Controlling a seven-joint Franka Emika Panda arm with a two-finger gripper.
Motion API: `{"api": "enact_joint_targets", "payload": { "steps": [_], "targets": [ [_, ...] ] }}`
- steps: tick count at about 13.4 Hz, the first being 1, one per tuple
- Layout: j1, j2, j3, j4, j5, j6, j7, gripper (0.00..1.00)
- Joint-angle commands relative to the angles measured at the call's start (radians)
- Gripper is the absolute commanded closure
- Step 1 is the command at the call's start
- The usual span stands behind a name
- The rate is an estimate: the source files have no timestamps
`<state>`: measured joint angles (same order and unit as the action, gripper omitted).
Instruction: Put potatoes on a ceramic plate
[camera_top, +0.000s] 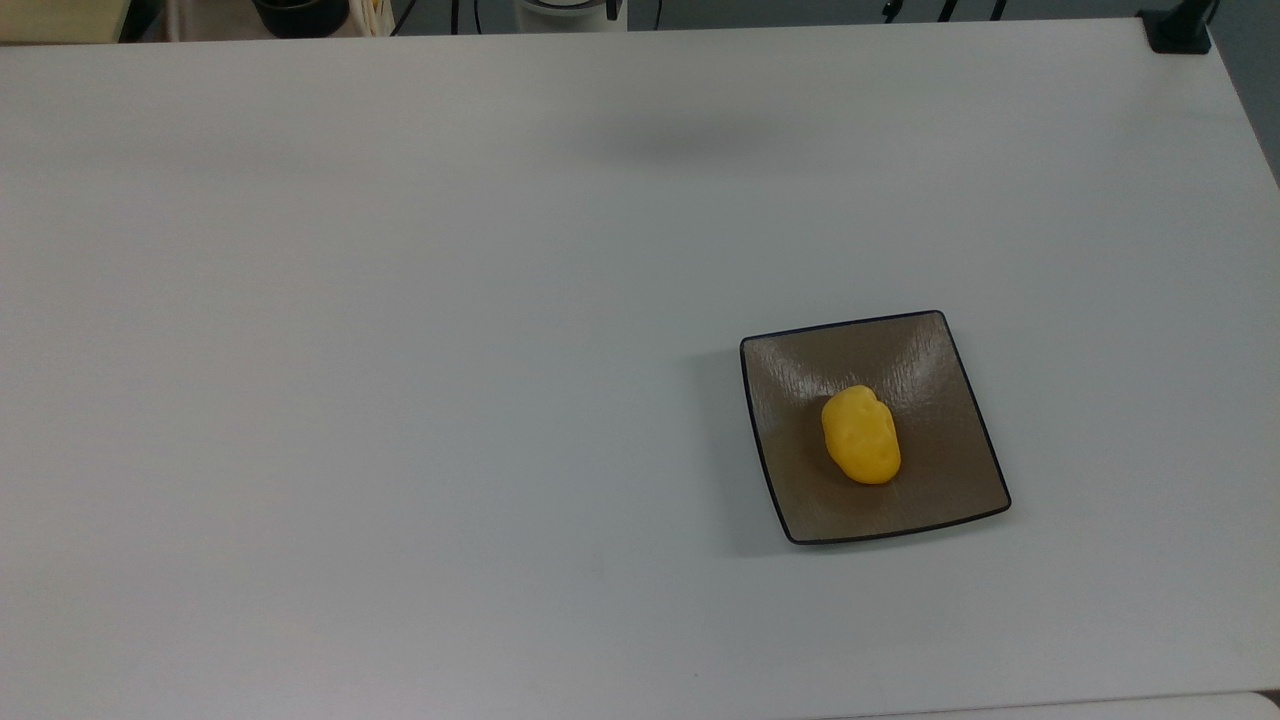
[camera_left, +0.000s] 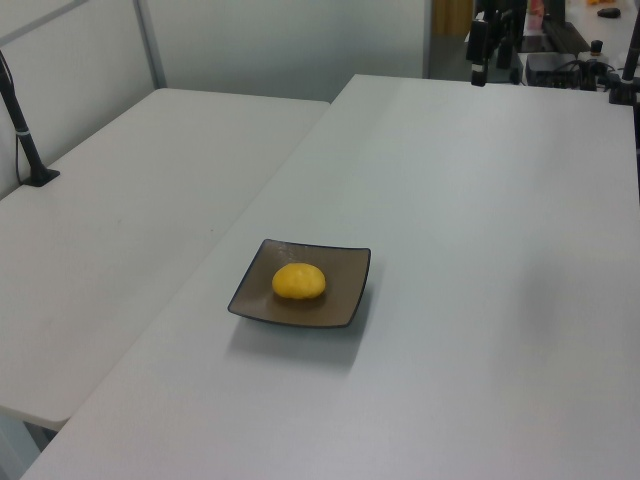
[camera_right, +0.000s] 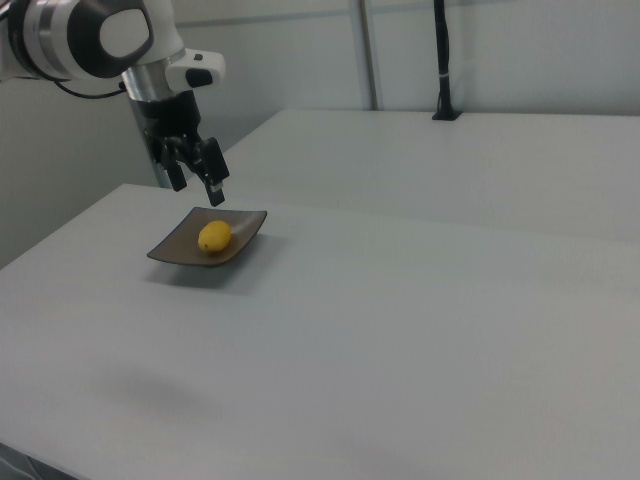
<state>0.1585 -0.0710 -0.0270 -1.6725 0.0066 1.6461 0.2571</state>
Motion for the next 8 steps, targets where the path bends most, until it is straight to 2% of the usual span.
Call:
{"api": "enact_joint_targets", "payload": {
  "steps": [1, 8],
  "targets": [
    [-0.011, -0.015, 0.006, -0.033, 0.007, 0.032, -0.252, 0.00],
    [-0.031, -0.009, -0.014, -0.029, 0.053, 0.081, -0.286, 0.00]
  ]
}}
